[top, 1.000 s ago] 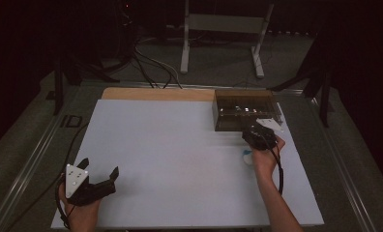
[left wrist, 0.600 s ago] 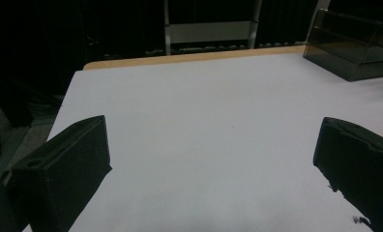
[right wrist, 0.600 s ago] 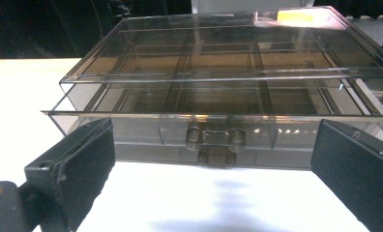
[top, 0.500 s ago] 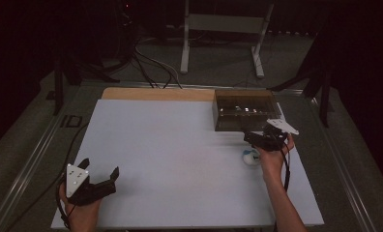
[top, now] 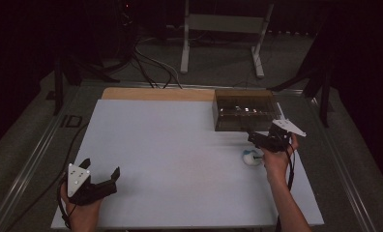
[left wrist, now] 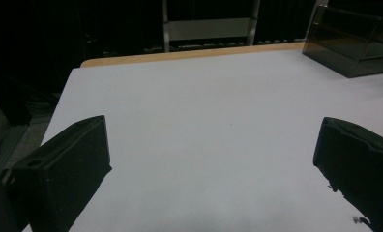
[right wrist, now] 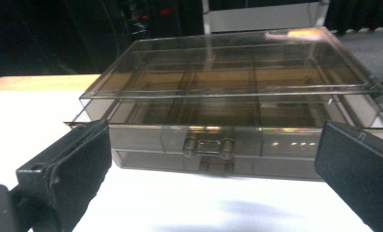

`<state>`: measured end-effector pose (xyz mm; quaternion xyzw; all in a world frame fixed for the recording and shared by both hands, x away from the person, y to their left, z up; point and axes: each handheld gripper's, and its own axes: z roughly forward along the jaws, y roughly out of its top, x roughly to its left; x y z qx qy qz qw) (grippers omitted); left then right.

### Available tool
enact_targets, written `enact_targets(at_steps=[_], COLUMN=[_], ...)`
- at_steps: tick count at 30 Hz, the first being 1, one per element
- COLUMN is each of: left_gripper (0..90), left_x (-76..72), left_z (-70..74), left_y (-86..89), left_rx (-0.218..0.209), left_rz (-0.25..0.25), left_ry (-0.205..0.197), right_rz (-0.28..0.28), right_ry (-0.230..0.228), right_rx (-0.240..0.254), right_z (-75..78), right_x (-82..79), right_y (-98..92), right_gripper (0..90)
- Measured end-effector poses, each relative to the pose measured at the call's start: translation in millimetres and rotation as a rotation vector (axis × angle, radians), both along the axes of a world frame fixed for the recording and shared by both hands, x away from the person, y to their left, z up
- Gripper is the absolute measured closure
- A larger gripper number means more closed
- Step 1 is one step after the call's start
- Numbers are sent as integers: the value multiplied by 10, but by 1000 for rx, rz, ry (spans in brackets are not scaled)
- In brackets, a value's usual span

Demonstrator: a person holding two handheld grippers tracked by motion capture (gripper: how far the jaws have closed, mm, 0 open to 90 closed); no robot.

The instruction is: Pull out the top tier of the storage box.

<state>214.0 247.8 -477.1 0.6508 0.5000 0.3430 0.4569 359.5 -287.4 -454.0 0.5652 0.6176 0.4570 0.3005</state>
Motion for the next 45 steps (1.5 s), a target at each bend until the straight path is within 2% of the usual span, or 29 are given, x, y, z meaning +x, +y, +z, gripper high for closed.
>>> enact_targets(at_steps=[1, 6, 13, 18, 25, 27, 34, 36, 45], left_gripper=[11, 11, 11, 11, 11, 11, 11, 11, 11], left_x=[1, 2, 3, 3, 8, 6, 7, 7, 9], left_z=[0, -2, -4, -5, -8, -8, -8, -9, -10], left_y=[2, 8, 10, 13, 9, 8, 8, 9, 5], left_rx=[1, -2, -3, -5, -4, -4, -5, -5, -3], left_rz=[-1, 0, 2, 3, 1, 1, 0, -1, -2], left_ry=[1, 5, 7, 8, 10, 10, 11, 11, 13], right_rz=[8, 35, 39, 27, 59, 59, 71, 72, 63], right_ry=[4, -5, -69, -35, 13, 4, 6, -2, 3], right_rx=[22, 23, 4, 9, 14, -7, -20, -40, -34], right_z=[-4, -1, 35, 82, 156, 198, 281, 363, 480], right_x=[4, 7, -10, 2, 36, 41, 73, 109, 210], right_y=[-24, -55, -92, -138, -166, -164, -153, -147, -180], right_gripper=[0, 0, 0, 0, 0, 0, 0, 0, 0])
